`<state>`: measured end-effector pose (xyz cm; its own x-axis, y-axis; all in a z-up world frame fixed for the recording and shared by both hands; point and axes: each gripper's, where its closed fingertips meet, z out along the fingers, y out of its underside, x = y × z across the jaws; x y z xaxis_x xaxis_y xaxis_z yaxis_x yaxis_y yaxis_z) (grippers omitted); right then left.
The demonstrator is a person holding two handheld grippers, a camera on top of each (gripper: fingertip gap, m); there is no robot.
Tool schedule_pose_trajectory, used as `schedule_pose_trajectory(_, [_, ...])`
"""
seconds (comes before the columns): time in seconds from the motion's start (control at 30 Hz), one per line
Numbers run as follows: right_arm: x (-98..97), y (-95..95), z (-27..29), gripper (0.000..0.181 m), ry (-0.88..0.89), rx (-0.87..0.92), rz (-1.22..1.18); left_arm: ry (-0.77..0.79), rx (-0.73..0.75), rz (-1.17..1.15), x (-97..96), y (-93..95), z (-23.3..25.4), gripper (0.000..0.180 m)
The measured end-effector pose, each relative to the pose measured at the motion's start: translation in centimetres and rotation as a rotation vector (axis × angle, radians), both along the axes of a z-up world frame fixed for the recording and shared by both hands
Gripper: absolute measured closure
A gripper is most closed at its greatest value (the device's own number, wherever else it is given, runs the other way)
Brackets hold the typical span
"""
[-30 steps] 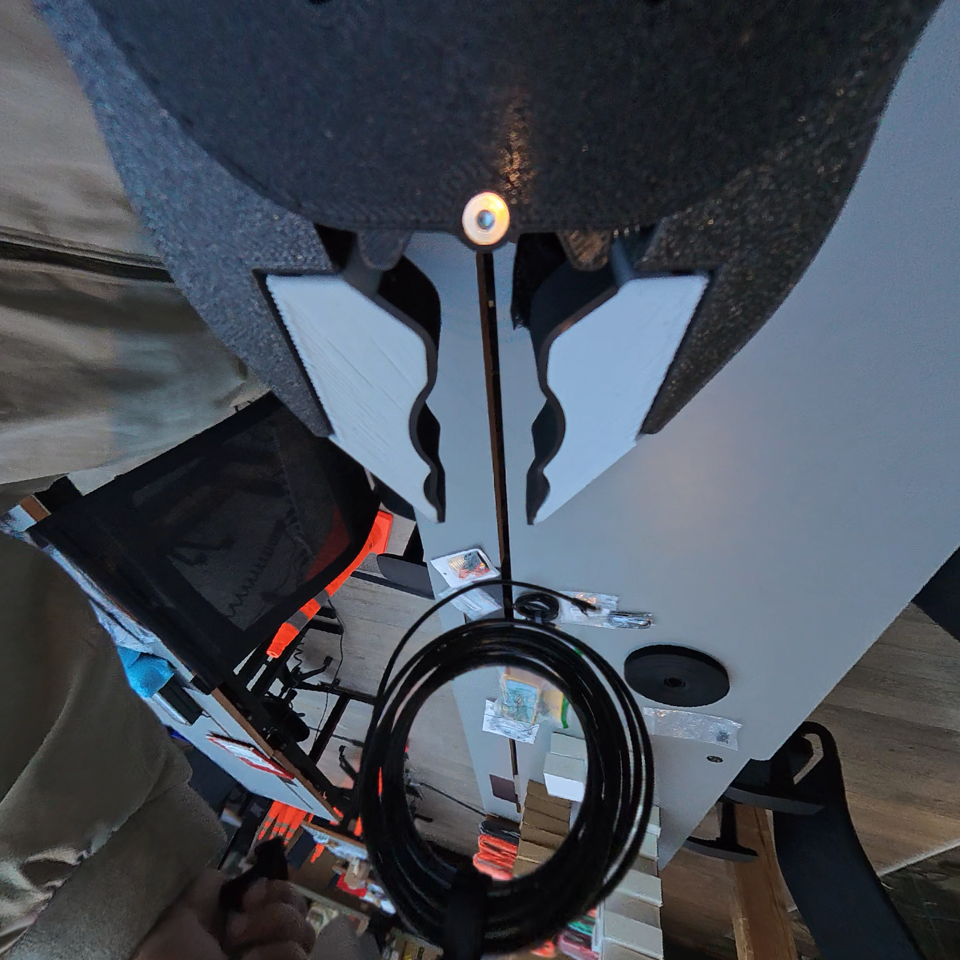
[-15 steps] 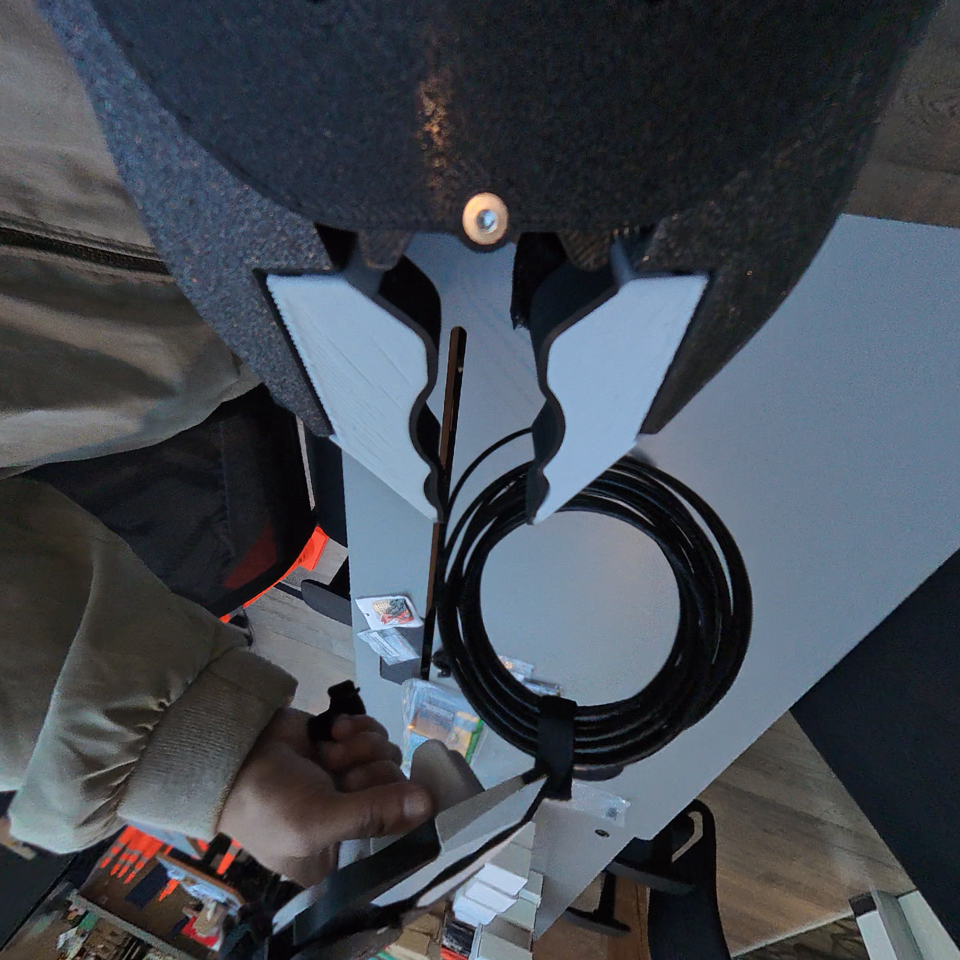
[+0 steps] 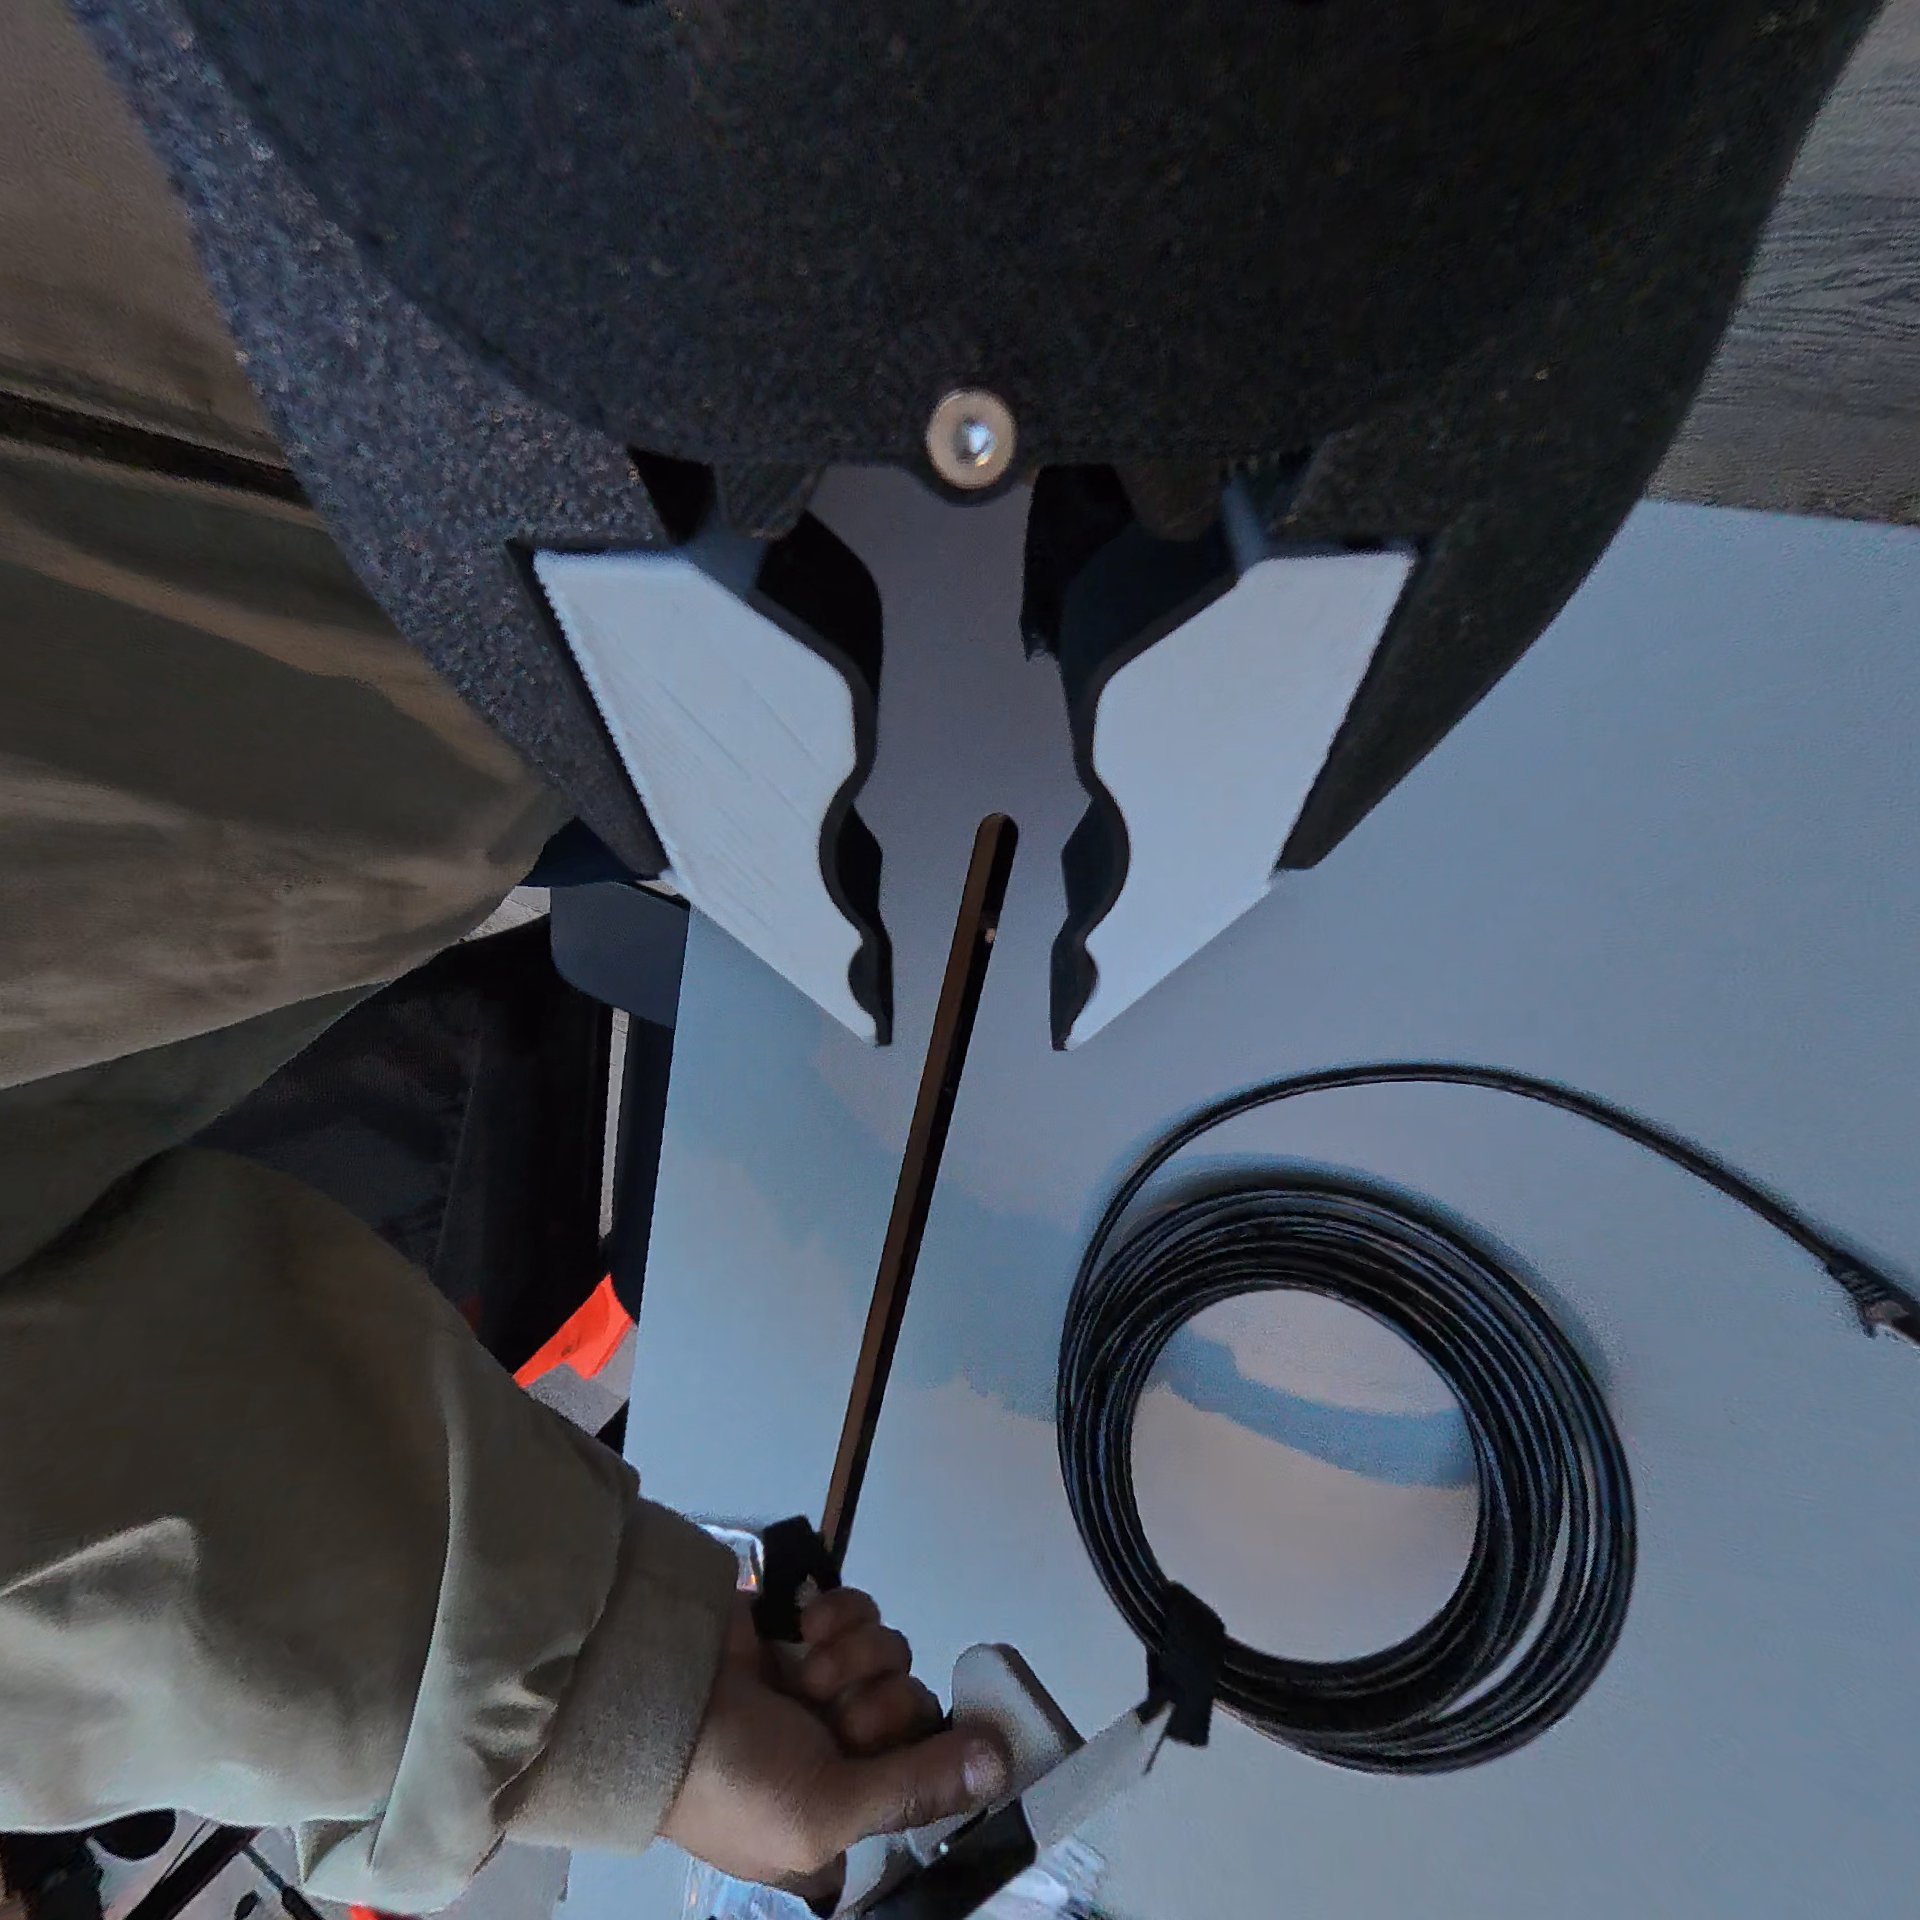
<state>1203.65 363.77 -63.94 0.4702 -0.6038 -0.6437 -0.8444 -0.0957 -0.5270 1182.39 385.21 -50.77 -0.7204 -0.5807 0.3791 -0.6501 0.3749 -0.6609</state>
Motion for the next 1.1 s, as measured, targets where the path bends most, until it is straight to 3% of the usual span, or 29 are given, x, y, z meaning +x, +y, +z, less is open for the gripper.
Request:
schedule_pose_trajectory(0.17, [-3.9,-2.2,-6.7,0.177,0.142,-0.053,0.1,0.034,0.0,-0.039,1.7,-4.2,-2.7,0.15])
schedule_pose_trajectory(0.27, [-4.9,-1.4,-7.2,0.176,0.175,0.073,0.054,0.055,0.043,-0.042,3.6,-6.6,-5.5,0.15])
schedule_pose_trajectory(0.4, [-4.8,-2.9,-6.9,0.166,0.132,0.129,-0.059,0.055,0.076,-0.029,7.6,-10.8,-9.7,0.15])
schedule_pose_trajectory(0.6, [-5.1,-7.2,-5.9,0.155,-0.02,0.063,-0.175,-0.001,0.116,-0.078,13.5,-16.9,-15.3,0.151])
schedule_pose_trajectory(0.7, [-5.8,-6.3,-6.3,0.154,-0.053,0.033,-0.085,-0.017,0.133,-0.131,15.3,-19.3,-16.9,0.153])
schedule_pose_trajectory(0.83, [-5.6,-4.4,-6.1,0.153,-0.285,-0.057,0.151,-0.083,0.128,-0.201,15.8,-21.0,-17.4,0.166])
schedule_pose_trajectory(1.0, [-5.3,-3.0,-6.4,0.151,-0.382,-0.125,0.406,0.127,0.059,-0.131,15.9,-22.1,-17.7,0.168])
schedule_pose_trajectory(1.1, [-4.9,-2.5,-5.8,0.151,-0.355,-0.032,0.416,0.205,0.046,-0.055,16.1,-22.5,-18.0,0.168])
